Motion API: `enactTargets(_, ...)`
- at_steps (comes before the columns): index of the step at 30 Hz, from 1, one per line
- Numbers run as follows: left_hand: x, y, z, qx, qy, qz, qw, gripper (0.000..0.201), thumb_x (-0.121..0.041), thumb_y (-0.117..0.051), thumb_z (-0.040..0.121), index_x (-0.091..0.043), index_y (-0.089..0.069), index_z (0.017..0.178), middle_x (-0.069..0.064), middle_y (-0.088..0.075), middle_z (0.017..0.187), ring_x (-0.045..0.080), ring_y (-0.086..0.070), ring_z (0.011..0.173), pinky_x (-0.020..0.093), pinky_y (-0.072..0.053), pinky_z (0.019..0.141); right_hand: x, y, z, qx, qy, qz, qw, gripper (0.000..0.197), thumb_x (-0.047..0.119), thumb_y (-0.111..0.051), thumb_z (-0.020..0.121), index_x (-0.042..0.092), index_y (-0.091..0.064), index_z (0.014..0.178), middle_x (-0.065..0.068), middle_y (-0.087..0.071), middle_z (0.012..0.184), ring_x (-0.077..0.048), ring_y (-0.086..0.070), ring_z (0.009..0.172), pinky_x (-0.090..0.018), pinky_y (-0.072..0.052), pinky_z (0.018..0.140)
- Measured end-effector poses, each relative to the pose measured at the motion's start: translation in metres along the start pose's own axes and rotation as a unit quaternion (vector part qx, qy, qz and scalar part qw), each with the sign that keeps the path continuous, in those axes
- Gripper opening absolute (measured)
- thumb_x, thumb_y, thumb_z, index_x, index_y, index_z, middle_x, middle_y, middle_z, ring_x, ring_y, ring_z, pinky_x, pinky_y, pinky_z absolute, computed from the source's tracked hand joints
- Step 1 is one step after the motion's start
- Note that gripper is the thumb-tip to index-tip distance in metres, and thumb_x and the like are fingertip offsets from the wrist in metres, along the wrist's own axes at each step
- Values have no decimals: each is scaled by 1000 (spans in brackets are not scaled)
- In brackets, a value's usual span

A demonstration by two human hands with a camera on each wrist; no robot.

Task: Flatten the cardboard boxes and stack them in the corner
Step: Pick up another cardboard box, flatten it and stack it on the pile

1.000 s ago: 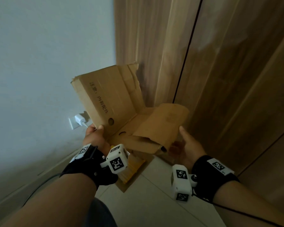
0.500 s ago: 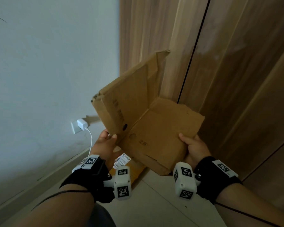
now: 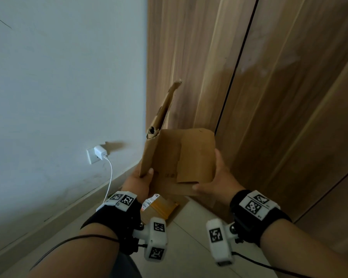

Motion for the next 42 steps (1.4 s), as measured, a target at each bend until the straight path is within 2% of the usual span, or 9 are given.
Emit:
enactTargets(3, -8, -3, -4, 12, -41, 12, 999, 16, -33, -48, 92, -45, -49, 102, -5, -61, 87, 33, -64, 91, 55, -55, 83, -1, -4, -1, -11, 1, -91, 996, 120, 24, -79, 68, 32, 9, 149, -4, -26, 152, -22, -35, 135, -37, -33, 108)
enactTargets(9, -4, -2, -7, 0, -28, 24, 999, 34, -32, -45, 93, -43, -42, 125, 7, -63, 110, 33, -63, 96, 53, -56, 83, 6, 9, -9, -145, 6, -29, 989, 47, 24, -34, 99, 14, -30, 144, -16, -56, 127, -30, -55, 109, -29, -41, 86)
enactTargets(12, -2, -2, -12, 25, -15, 93, 995, 58, -27, -47, 93, -49, -24, 141, 10, -57, 111, 33, -64, 90, 45, -59, 74, 3, 15, -8, -173, -34, 109, 978, 51, 29, -33, 99, 2, -31, 143, -20, -40, 146, -34, -38, 134, -37, -30, 109)
enactTargets(17, 1, -4, -10, 88, 8, 95, 992, 86, -26, -70, 77, -52, -20, 142, 11, -44, 133, 28, -59, 89, 38, -55, 76, -3, 16, 2, -178, -67, 196, 962, 58, 34, -35, 98, 2, -26, 145, -19, -33, 151, -35, -33, 138, -42, -26, 113)
enactTargets(24, -7, 2, -10, 91, -19, 69, 993, 75, -39, -67, 77, -43, -30, 142, 2, -40, 144, 29, -48, 124, 49, -40, 107, -4, 12, -1, -167, -43, 278, 945, 52, 31, -42, 95, 17, -34, 144, -8, -46, 142, -32, -45, 129, -50, -37, 109)
enactTargets(29, -15, 5, -6, 46, -58, 73, 995, 58, -32, -60, 85, -34, -40, 140, 5, -48, 143, 22, -56, 109, 13, -53, 74, 0, 5, 4, -51, 42, 292, 954, 56, 23, -45, 85, 50, -36, 134, 4, -50, 139, -24, -54, 117, -43, -53, 84)
enactTargets(34, -18, 10, 0, 11, -72, 113, 991, 63, -35, -70, 76, -55, -42, 128, 6, -44, 139, 24, -53, 118, 40, -48, 102, -2, 4, 1, 11, 32, 386, 922, 69, 19, -47, 68, 41, -36, 133, -7, -53, 126, -30, -55, 104, -35, -52, 57)
enactTargets(38, -18, 6, 0, 3, -80, 104, 991, 85, -25, -74, 72, -49, -29, 140, 5, -42, 134, 24, -52, 118, 45, -49, 100, -3, 8, 6, -38, 11, 384, 922, 32, 34, -37, 97, 31, -40, 129, -5, -59, 119, -25, -57, 104, -45, -52, 81)
enactTargets(42, -16, 2, 0, 21, -94, 52, 994, 105, -20, -77, 66, -41, -13, 146, -4, -44, 132, 22, -50, 120, 42, -48, 99, -8, 11, 15, -85, 10, 316, 945, 55, 15, -56, 90, 28, -27, 135, -1, -55, 114, -14, -57, 91, -34, -51, 76)
Point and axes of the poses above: each hand's wrist, its own z-axis towards the middle knuckle, its own y-axis out of the back of the hand, x = y × z, the point moved 4 cm from there along z, towards the middle knuckle
